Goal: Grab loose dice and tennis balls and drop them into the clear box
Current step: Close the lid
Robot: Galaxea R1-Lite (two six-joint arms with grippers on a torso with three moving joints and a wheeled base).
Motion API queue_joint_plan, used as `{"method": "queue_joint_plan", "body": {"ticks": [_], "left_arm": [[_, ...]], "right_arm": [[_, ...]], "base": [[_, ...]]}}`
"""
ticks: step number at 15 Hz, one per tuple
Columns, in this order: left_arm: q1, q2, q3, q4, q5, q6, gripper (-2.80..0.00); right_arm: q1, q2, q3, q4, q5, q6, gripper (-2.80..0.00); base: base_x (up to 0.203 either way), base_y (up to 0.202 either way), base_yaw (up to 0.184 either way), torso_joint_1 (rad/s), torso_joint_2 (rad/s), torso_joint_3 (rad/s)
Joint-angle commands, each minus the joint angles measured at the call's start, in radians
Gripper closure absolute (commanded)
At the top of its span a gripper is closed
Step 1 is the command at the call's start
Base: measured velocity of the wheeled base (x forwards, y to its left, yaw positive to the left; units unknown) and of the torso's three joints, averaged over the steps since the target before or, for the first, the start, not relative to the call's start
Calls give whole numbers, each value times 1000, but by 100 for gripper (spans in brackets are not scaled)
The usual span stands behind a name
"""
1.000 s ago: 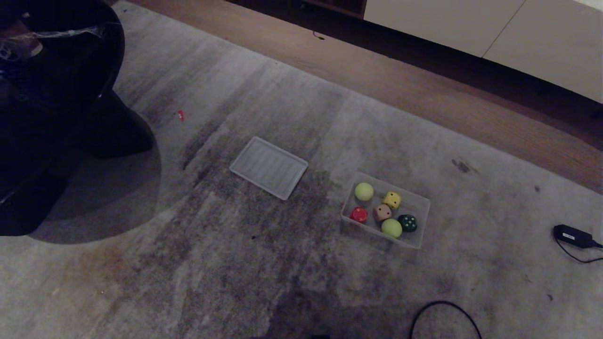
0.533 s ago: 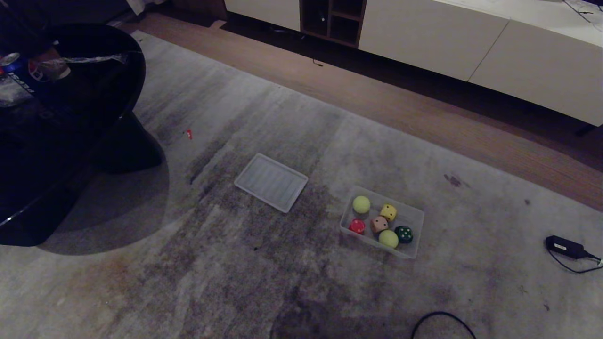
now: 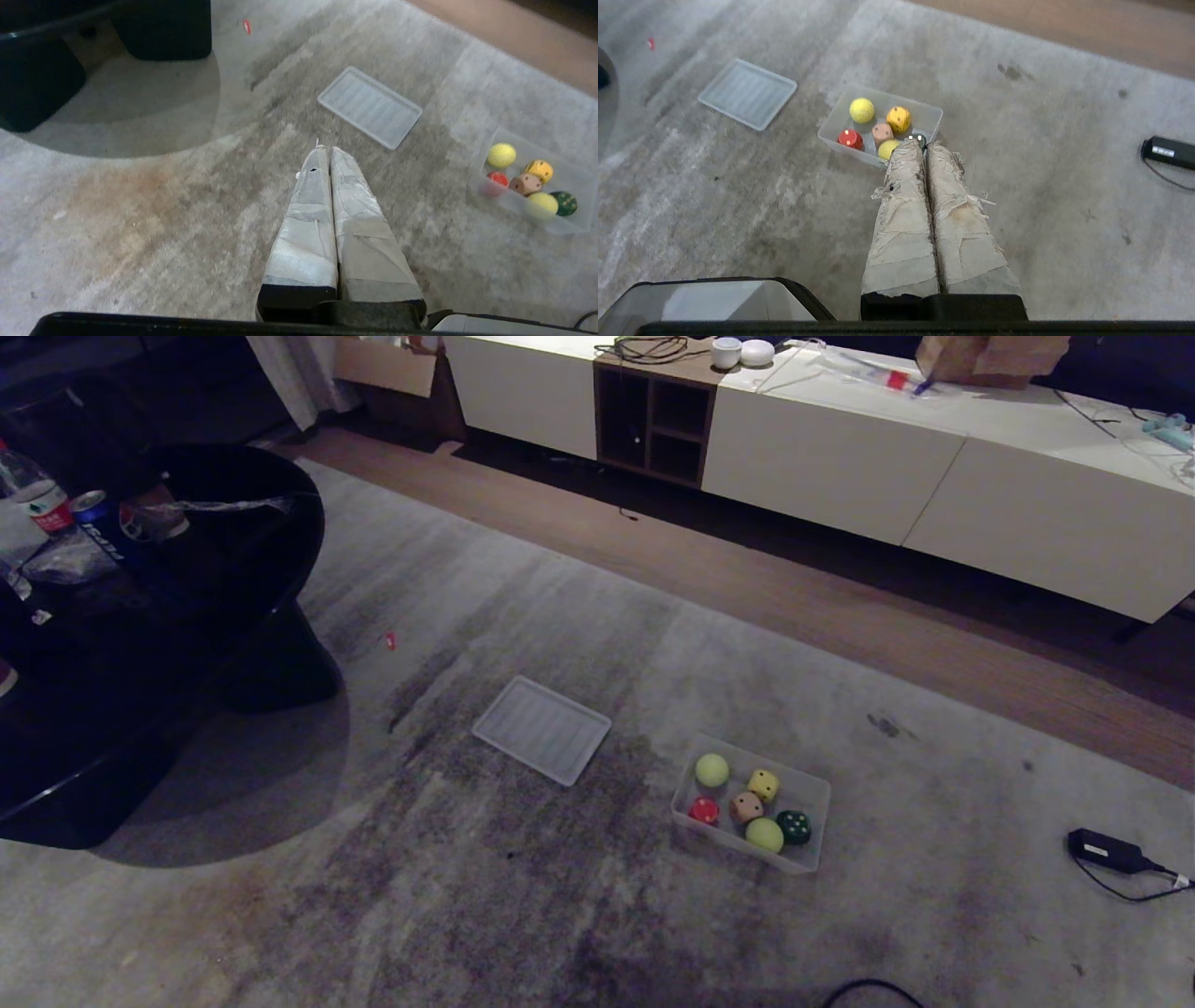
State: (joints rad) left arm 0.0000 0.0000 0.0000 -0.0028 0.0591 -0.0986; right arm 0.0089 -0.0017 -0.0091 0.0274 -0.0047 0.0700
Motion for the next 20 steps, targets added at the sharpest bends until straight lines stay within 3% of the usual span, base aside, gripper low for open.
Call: {"method": "queue_joint_plan", "body": {"ticks": [1,20], "left_arm": [[0,2,2,0,1,-1,0],[-1,2,2,0,2,-4,0]], "right_arm": [[0,2,0,0,0,1,0],[0,2,0,-1,-1,-1,0]], "base": [[0,0,0,0,4,208],[0,0,0,2,3,202]]}}
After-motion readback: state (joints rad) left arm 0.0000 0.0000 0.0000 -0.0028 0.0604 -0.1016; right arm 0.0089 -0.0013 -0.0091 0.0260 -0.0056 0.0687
